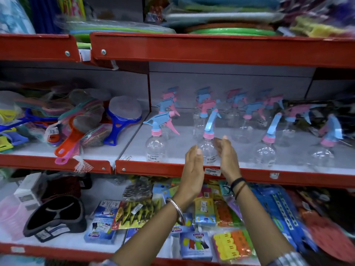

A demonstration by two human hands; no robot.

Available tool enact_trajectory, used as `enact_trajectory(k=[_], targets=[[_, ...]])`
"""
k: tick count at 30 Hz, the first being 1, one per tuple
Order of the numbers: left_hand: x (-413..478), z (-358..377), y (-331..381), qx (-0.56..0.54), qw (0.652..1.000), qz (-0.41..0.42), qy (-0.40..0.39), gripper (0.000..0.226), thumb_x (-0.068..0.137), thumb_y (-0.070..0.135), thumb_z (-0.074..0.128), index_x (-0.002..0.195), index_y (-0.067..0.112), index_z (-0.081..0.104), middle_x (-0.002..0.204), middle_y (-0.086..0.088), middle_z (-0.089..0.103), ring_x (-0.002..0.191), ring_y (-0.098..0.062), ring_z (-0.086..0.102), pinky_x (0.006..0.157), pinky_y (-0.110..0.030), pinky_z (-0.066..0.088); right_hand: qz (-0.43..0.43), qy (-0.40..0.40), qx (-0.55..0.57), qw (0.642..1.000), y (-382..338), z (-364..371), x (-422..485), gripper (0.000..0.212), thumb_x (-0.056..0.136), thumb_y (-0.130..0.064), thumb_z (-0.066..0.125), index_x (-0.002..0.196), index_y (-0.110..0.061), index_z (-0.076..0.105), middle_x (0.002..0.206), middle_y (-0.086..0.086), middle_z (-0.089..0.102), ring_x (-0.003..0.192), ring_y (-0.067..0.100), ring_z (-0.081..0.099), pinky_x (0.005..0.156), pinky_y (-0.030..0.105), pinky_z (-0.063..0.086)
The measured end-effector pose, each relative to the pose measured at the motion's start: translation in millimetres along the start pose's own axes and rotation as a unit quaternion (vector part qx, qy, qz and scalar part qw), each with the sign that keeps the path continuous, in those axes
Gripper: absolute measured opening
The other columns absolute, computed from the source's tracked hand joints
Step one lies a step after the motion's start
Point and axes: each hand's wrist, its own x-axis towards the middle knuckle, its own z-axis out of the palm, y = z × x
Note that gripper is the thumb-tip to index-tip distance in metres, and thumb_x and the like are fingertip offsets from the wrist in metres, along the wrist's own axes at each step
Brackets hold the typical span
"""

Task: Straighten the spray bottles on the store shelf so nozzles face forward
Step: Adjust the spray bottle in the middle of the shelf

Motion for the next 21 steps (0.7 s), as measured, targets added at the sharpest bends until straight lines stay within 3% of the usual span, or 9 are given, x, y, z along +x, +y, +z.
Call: enact_trajectory(k=[5,9,14,21], targets=[[6,5,3,0.002,0.999,-0.034,0.002,0.082,0.079,0.070,0.013,0.146,0.025,0.021,0.157,0.005,0.020,0.143,-0.010,0.021,0.119,-0.040,0.017,-0.007,0.021,0.002,1.000,-3,-8,-8,0.051,0.098,-0.038,0.024,0.113,-0.011,0.064,0.117,0.006,0.065,0.108,0.018,0.058,0.094,0.030,0.043],[13,8,4,0.008,0.999,-0.044,0.008,0.087,0.076,0.077,0.011,0.145,0.025,0.025,0.156,0.003,0.025,0.142,-0.012,0.025,0.119,-0.041,0.019,-0.019,0.038,0.013,0.999,-6,-10,-15,0.038,0.096,-0.035,0.029,0.082,-0.027,0.063,0.093,-0.004,0.065,0.088,0.009,0.059,0.078,0.025,0.045],[22,9,6,0.004,0.999,-0.048,0.017,0.082,0.079,0.068,0.010,0.145,0.022,0.027,0.154,0.004,0.028,0.140,-0.009,0.025,0.118,-0.031,0.016,-0.025,0.052,0.009,0.998,2,-11,-17,0.034,0.086,-0.048,0.028,0.081,-0.038,0.060,0.111,0.007,0.065,0.105,0.021,0.059,0.096,0.044,0.047],[31,7,7,-0.015,0.998,-0.050,0.024,0.068,0.090,0.059,0.012,0.141,0.020,0.033,0.151,0.001,0.035,0.135,-0.009,0.032,0.104,-0.020,0.019,-0.037,0.060,0.017,0.997,3,-8,-27,0.030,0.087,-0.044,0.028,0.083,-0.039,0.057,0.117,0.012,0.059,0.105,0.023,0.058,0.096,0.046,0.047]])
